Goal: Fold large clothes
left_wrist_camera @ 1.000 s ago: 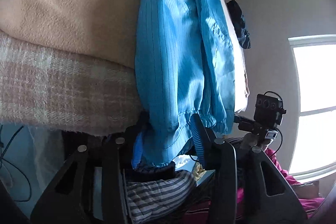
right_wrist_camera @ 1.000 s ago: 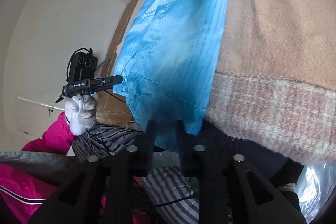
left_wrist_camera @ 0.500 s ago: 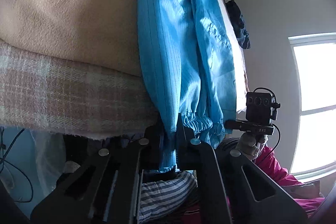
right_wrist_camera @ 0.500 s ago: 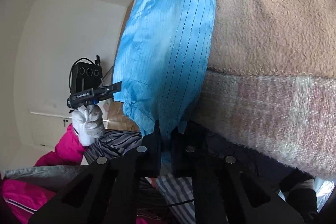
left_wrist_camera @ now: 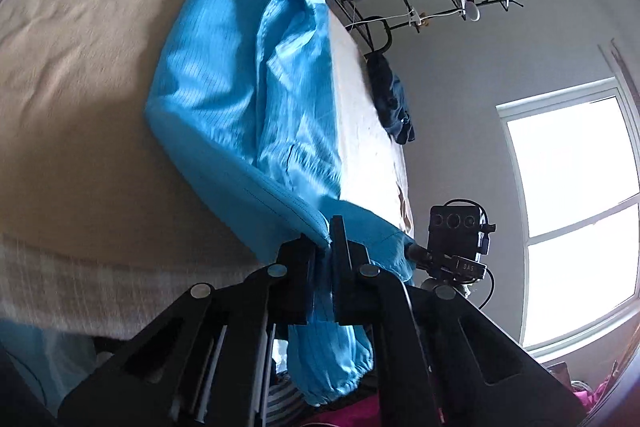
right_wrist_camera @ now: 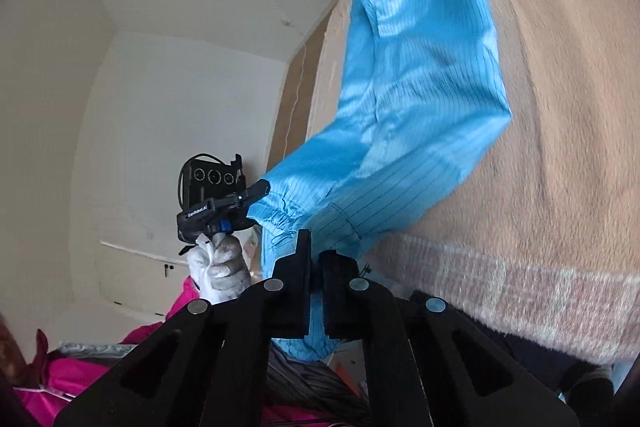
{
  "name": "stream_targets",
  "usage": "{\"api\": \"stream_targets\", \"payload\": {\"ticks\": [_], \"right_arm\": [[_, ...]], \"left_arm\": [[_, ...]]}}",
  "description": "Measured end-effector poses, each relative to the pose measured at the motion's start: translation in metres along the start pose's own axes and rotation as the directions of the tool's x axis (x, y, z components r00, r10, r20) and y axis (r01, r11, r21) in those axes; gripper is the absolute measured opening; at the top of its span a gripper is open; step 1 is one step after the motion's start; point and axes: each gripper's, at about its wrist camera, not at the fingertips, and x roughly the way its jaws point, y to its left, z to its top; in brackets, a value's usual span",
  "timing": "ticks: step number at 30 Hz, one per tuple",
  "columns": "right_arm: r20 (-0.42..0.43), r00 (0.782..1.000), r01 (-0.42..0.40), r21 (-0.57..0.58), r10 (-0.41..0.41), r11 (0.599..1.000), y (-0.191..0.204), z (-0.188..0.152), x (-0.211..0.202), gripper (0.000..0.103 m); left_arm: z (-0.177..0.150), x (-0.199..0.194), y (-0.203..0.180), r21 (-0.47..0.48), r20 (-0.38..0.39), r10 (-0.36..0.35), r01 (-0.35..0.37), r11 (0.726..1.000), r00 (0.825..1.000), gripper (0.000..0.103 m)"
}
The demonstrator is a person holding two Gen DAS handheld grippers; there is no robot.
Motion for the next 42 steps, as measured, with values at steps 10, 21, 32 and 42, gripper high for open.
{"api": "stream_targets", "payload": {"ticks": [10,21,32,42], "right_arm": [[0.068,0.982,0.179,0.004,-0.179,0.984,-0.003,0.107,0.015,0.003],[0.033,0.957,0.281,0.116,-0.287,0.953,-0.062,0.169,0.042,0.003],[0.033,0.972,0.225,0.128,-0.231,0.966,-0.055,0.183,0.036,0.048],[0.093,0.875,0.484,-0.123,-0.475,0.867,-0.025,0.156,0.017,0.048]], "left_arm": [[0.086,0.040,0.013,-0.016,0.051,0.062,-0.061,0.998,0.997,0.003],[0.137,0.086,0.069,-0.114,0.059,0.134,-0.126,0.985,0.989,0.003],[0.137,0.054,0.082,-0.214,0.198,0.046,-0.002,0.977,0.979,0.063],[0.140,0.057,0.062,0.029,0.185,0.264,-0.273,0.961,0.947,0.063]]}}
